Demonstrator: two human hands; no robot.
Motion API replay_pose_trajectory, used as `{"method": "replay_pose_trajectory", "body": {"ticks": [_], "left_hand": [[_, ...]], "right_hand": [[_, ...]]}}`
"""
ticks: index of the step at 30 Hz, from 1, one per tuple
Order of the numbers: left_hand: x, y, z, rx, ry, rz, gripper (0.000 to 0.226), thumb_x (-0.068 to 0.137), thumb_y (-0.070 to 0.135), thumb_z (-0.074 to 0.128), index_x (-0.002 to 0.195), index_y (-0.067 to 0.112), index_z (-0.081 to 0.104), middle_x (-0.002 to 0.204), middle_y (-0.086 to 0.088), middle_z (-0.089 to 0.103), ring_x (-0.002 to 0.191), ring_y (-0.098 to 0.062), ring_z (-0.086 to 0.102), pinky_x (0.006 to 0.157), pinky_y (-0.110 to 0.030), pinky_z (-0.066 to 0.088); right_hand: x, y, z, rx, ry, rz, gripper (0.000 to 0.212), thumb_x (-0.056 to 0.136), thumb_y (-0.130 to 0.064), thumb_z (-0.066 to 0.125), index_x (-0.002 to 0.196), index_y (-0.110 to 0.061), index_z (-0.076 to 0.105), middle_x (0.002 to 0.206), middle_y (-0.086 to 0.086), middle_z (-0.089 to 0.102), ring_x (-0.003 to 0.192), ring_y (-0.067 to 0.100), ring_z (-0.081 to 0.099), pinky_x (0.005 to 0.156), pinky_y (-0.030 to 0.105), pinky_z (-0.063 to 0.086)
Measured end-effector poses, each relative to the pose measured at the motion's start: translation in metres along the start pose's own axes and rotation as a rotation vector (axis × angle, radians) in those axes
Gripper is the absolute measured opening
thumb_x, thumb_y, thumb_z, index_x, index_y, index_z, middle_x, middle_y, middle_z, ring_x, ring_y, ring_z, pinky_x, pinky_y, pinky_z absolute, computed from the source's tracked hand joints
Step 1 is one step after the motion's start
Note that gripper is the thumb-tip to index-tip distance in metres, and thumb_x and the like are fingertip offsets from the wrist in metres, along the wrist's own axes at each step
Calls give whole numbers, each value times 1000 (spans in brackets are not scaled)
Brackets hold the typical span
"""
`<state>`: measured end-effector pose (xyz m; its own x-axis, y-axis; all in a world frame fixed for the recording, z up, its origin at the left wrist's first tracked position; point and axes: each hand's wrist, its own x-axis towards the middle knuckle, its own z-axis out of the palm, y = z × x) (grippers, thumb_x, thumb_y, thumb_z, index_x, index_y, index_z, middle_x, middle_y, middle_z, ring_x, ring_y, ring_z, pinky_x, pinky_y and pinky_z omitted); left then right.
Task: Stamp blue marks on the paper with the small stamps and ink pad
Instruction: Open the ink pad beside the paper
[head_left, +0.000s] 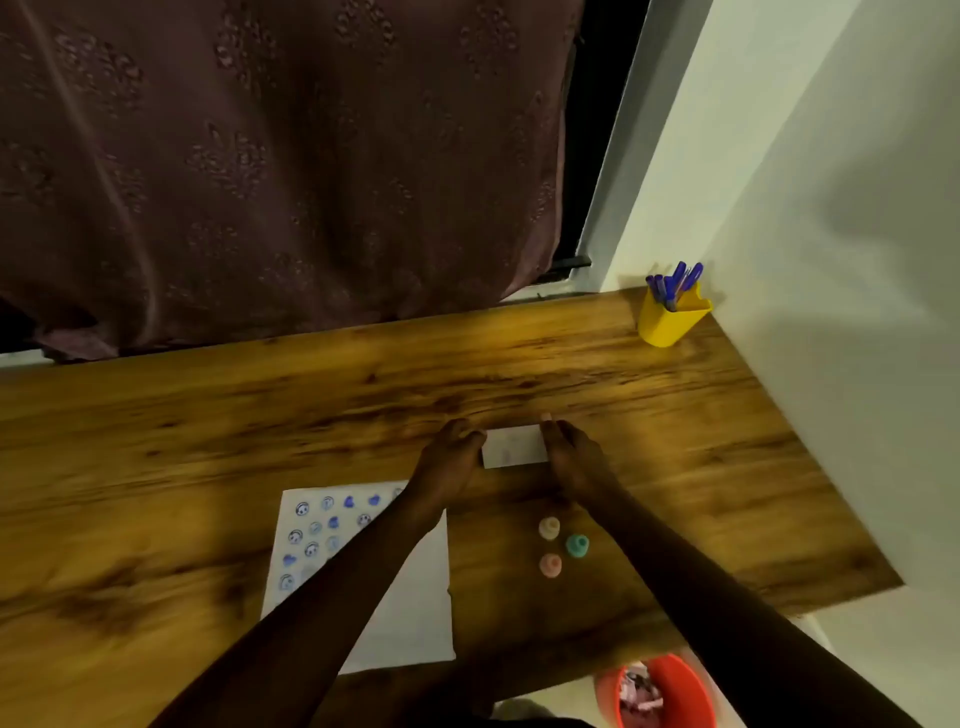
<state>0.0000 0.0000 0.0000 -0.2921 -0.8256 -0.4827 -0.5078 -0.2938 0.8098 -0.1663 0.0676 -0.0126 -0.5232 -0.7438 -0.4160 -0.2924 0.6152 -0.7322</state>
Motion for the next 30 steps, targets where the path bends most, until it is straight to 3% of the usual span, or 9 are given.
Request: {"method": "replay_pose_trajectory", "body": {"ticks": [4, 9, 12, 15, 19, 23, 26, 28, 30], "left_hand": [[-3, 5, 3, -88, -48, -51, 37, 105, 26, 52, 140, 13, 58, 146, -22, 57, 135, -45, 53, 113, -58, 42], [-7, 11, 5, -185, -55, -82, 34, 106, 20, 51, 136, 8, 60, 143, -23, 60, 135, -46, 53, 114, -57, 42], [-13, 11, -1, -235, -51, -95, 29, 105, 15, 52, 129, 3, 63, 139, -35, 57, 127, -55, 54, 104, -61, 48], [-22, 12, -17, -294, -19, -75, 15, 105, 16, 53, 98, 17, 66, 123, -31, 64, 105, -43, 62, 84, -45, 51], [-36, 6, -50, -367, 42, -63, 15, 105, 17, 53, 99, 26, 64, 125, -17, 67, 118, -34, 64, 109, -53, 50], [-57, -4, -94, -391, 119, -38, 22, 104, 15, 54, 93, 29, 66, 126, -19, 68, 119, -37, 64, 110, -55, 50], [-75, -22, -131, -435, 168, -10, 26, 103, 10, 54, 93, 29, 69, 118, -14, 72, 111, -32, 69, 91, -38, 57], [-86, -38, -154, -448, 203, -9, 35, 102, 9, 54, 90, 35, 74, 107, -3, 78, 95, -18, 75, 71, -23, 57], [-98, -58, -175, -478, 255, -23, 48, 103, 12, 54, 79, 47, 78, 85, 9, 80, 74, -4, 77, 59, -20, 57]], "right_hand": [[-3, -2, 0, 11, -18, 14, 61, 102, -64, 34, 141, -23, 55, 142, 10, 59, 128, 32, 55, 104, 45, 47], [-8, -7, 1, 67, -13, 42, 60, 103, -62, 36, 145, -22, 52, 145, 11, 57, 131, 34, 53, 108, 55, 48], [-10, -11, 4, 85, -2, 0, 60, 102, -62, 39, 145, -22, 52, 146, 9, 57, 132, 33, 53, 102, 44, 48], [-12, -21, 8, 92, 3, -50, 56, 102, -60, 42, 141, -23, 57, 139, 8, 62, 124, 30, 59, 93, 37, 48], [-25, -44, 25, 137, -31, -140, 42, 103, -55, 47, 133, -30, 62, 122, -3, 66, 110, 21, 63, 79, 28, 48], [-49, -73, 57, 162, -74, -208, 8, 103, -48, 52, 98, -48, 59, 95, -28, 55, 86, -5, 53, 67, 14, 40], [-69, -94, 86, 149, -151, -309, 13, 104, -43, 52, 110, -44, 63, 101, -26, 60, 87, -8, 52, 76, 18, 44], [-83, -107, 106, 128, -172, -381, 22, 105, -38, 53, 117, -26, 68, 104, -9, 66, 85, -6, 54, 80, 23, 43], [-97, -120, 129, 95, -214, -433, 24, 105, -33, 53, 115, -17, 68, 107, 1, 68, 89, 2, 59, 83, 25, 43]]}}
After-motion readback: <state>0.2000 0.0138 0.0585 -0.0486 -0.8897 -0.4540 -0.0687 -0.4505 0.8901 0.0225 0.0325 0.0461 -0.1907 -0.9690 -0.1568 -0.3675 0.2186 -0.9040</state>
